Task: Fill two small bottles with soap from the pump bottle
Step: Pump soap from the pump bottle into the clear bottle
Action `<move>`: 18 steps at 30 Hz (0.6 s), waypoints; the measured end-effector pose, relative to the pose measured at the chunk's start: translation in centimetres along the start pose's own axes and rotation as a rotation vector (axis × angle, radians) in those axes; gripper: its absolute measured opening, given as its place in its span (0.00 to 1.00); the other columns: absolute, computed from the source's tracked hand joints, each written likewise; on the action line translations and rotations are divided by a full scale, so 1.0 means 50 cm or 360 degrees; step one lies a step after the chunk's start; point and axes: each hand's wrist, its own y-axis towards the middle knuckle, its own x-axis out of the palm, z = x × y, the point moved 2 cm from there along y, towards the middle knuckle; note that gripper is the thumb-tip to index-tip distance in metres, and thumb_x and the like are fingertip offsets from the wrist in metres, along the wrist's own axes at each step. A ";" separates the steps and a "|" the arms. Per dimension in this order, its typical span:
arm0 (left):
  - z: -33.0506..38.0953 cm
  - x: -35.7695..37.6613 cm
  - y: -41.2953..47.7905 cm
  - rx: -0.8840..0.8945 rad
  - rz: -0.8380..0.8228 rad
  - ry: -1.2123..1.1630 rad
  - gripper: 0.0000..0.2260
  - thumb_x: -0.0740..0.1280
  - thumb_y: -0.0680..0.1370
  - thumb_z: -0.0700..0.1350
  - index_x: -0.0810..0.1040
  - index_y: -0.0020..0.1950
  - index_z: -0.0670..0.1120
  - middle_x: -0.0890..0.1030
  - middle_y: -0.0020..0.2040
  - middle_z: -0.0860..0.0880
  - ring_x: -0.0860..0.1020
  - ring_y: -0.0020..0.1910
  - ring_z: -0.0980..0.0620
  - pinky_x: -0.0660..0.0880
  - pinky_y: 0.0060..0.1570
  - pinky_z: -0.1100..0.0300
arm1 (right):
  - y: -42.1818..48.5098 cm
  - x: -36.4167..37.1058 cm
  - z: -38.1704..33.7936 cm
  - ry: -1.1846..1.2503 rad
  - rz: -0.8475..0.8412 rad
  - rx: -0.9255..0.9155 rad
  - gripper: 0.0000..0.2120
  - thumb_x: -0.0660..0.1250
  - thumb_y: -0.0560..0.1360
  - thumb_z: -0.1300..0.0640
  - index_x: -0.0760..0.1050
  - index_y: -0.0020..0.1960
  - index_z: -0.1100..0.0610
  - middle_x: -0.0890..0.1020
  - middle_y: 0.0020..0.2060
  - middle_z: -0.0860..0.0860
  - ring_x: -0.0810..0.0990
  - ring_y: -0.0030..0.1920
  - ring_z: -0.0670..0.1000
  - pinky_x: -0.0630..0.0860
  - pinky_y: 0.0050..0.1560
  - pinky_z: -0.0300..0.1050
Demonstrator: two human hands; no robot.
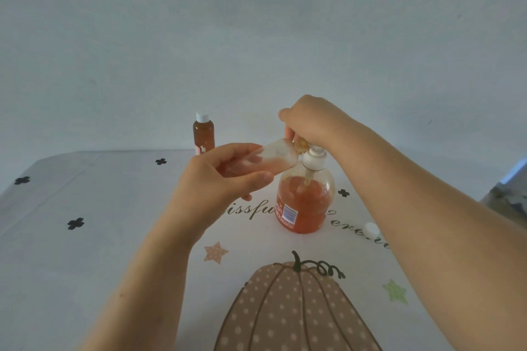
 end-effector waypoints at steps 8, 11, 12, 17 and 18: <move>-0.003 -0.001 0.005 -0.0009 -0.0026 -0.0016 0.18 0.78 0.68 0.43 0.83 0.56 0.51 0.85 0.38 0.53 0.81 0.32 0.50 0.79 0.40 0.58 | 0.006 0.009 0.009 0.0028 -0.0009 -0.0019 0.18 0.58 0.79 0.55 0.82 0.37 0.56 0.85 0.37 0.53 0.82 0.41 0.57 0.76 0.48 0.48; -0.001 0.000 0.003 0.0012 -0.0039 -0.0058 0.18 0.78 0.68 0.42 0.83 0.57 0.50 0.86 0.41 0.52 0.81 0.34 0.49 0.79 0.40 0.57 | -0.002 -0.002 0.002 0.0055 -0.0012 -0.0033 0.18 0.58 0.79 0.56 0.82 0.37 0.57 0.86 0.37 0.55 0.83 0.40 0.58 0.79 0.51 0.50; 0.000 0.000 0.002 0.0019 -0.0040 -0.0073 0.18 0.78 0.68 0.42 0.83 0.57 0.50 0.86 0.40 0.52 0.81 0.33 0.50 0.79 0.40 0.57 | -0.005 -0.007 -0.001 0.0059 0.0003 -0.0047 0.18 0.58 0.79 0.55 0.82 0.37 0.57 0.87 0.38 0.55 0.84 0.42 0.59 0.79 0.51 0.50; 0.002 0.003 -0.001 0.0047 -0.0004 -0.0128 0.18 0.78 0.68 0.42 0.83 0.57 0.51 0.87 0.44 0.51 0.81 0.35 0.49 0.80 0.39 0.57 | -0.012 -0.017 -0.005 0.0033 0.0071 -0.0134 0.19 0.57 0.79 0.53 0.82 0.38 0.58 0.87 0.40 0.54 0.86 0.46 0.60 0.79 0.50 0.49; 0.003 0.004 -0.002 0.0056 -0.0006 -0.0129 0.19 0.78 0.67 0.42 0.83 0.57 0.51 0.87 0.45 0.51 0.81 0.35 0.48 0.80 0.40 0.55 | -0.013 -0.018 -0.005 0.0030 0.0071 -0.0140 0.19 0.57 0.79 0.53 0.82 0.38 0.58 0.87 0.40 0.55 0.86 0.47 0.60 0.79 0.51 0.49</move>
